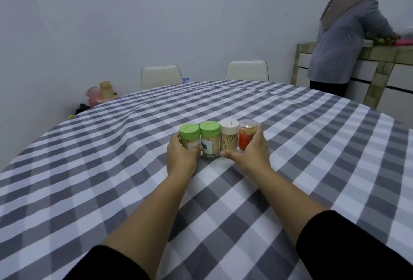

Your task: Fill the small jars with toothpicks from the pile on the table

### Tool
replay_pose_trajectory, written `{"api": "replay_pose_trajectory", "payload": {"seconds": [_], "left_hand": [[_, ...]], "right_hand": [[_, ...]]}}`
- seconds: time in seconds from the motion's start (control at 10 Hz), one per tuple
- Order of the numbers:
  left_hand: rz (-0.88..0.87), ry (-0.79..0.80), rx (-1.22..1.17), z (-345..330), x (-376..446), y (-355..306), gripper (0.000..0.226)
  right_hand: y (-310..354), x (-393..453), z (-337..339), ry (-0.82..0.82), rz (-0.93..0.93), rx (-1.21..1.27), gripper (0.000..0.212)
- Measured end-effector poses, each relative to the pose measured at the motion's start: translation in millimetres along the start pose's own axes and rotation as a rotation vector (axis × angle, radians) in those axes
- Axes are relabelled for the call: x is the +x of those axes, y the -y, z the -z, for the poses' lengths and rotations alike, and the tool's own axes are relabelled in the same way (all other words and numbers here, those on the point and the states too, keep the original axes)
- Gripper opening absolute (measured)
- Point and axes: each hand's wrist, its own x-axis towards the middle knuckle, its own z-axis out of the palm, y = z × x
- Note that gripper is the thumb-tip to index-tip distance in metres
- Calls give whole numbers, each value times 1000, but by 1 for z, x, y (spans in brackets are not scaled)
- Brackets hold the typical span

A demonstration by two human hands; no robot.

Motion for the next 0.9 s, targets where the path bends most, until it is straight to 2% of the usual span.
{"api": "replay_pose_trajectory", "payload": {"seconds": [0.1, 0.2, 0.3, 0.5, 0.6, 0.8, 0.9], "left_hand": [[-67, 56, 16, -3, -1, 11, 59], [-66, 109, 89, -6, -6, 19, 101], [-52, 97, 140, -9, -3, 24, 119], [5, 40, 141, -17, 10, 27, 109], [-21, 17, 189, -20, 14, 27, 107], [2, 70, 408, -7, 19, 25, 122], [46, 81, 422, 21, 10, 24, 128]], "right_hand": [[-4, 2, -7, -39, 10, -21, 132], [-8, 3, -13, -92, 29, -29, 130], [-9, 4, -18, -142, 42, -35, 128], [-7, 3, -29, -212, 4, -74, 125], [-6, 3, -33, -249, -26, -98, 124], [-1, -8, -25, -209, -135, -115, 128], [7, -15, 0, -215, -179, 7, 121]]}}
